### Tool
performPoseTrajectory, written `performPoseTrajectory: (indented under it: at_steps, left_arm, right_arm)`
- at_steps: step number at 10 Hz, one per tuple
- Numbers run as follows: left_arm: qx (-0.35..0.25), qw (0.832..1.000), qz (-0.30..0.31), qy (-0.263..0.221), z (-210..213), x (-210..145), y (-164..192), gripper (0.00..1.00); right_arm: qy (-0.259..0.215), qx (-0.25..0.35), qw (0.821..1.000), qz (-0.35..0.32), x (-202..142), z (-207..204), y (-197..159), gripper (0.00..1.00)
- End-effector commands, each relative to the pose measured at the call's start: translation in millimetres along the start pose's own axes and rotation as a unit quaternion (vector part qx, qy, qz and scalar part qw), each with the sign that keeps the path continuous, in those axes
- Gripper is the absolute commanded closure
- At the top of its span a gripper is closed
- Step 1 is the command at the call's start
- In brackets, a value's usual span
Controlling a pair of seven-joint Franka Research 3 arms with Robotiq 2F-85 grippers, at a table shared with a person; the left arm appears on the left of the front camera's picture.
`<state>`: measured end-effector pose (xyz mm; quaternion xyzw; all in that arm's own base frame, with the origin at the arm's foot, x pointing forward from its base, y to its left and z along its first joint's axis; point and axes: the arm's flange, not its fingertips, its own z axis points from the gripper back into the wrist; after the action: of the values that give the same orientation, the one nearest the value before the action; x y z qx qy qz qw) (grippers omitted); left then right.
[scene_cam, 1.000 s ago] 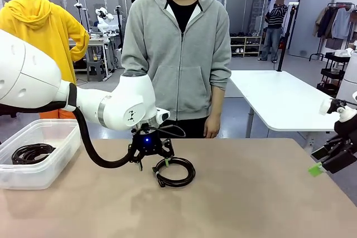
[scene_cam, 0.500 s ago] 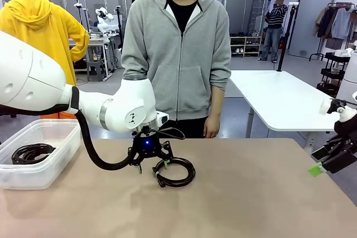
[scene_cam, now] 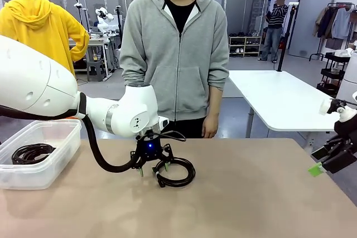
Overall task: Organize and store the cables.
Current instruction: Place the USB Extension Cable into the Organizing box.
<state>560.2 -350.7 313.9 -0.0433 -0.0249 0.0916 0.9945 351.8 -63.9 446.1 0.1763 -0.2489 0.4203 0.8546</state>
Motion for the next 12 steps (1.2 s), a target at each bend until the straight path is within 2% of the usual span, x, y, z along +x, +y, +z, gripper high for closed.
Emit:
performPoseTrajectory:
  at_steps: [1, 2, 4, 5, 12]
  left_arm:
    - [0.015, 1.000, 0.012, 0.006, 0.5, 0.0, -5.3, 0.01]
    - [0.018, 1.000, 0.013, 0.007, 0.2, -1.8, -4.0, 0.23]
    - [0.014, 1.000, 0.006, 0.021, 0.0, -5.7, -1.8, 0.83]
    - [0.011, 1.000, 0.012, 0.022, -0.7, -6.4, 1.0, 1.00]
    - [0.023, 1.000, 0.018, 0.001, 12.5, -5.4, 2.2, 1.00]
  right_arm:
    - [-0.001, -0.003, 1.000, -0.009, 2.6, -1.2, -0.1, 0.00]
    - [-0.001, -0.003, 1.000, -0.009, 2.6, -1.2, -0.1, 0.00]
    - [-0.001, -0.003, 1.000, -0.009, 2.6, -1.2, -0.1, 0.00]
    - [-0.001, -0.003, 1.000, -0.009, 2.6, -1.2, -0.1, 0.00]
    - [-0.001, -0.003, 1.000, -0.009, 2.6, -1.2, -0.1, 0.00]
